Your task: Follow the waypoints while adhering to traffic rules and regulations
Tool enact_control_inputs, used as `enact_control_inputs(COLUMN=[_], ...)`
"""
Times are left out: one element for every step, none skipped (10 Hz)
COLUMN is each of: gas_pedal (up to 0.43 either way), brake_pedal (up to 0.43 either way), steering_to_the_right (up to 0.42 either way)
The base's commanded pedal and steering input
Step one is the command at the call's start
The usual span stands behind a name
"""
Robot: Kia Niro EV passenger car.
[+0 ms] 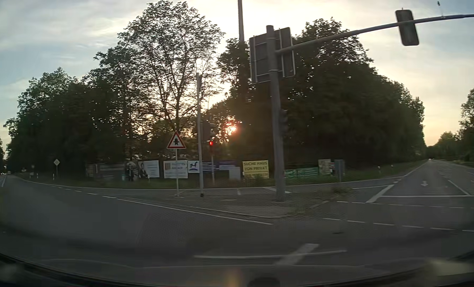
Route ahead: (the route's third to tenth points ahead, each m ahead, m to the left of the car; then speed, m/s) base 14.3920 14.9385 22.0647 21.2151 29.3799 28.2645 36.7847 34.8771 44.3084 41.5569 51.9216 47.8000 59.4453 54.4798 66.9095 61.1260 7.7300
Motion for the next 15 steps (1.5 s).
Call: enact_control_inputs(gas_pedal=[0.177,0.177,0.177,0.177,0.189,0.189,0.209,0.228,0.228,0.268,0.268,0.268,0.280,0.280,0.280], brake_pedal=[0.000,0.000,0.000,0.000,0.000,0.000,0.000,0.000,0.000,0.000,0.000,0.000,0.000,0.000,0.000], steering_to_the_right=[-0.287,-0.287,-0.286,-0.284,-0.281,-0.276,-0.270,-0.261,-0.249,-0.232,-0.211,-0.196,-0.169,-0.144,-0.123])
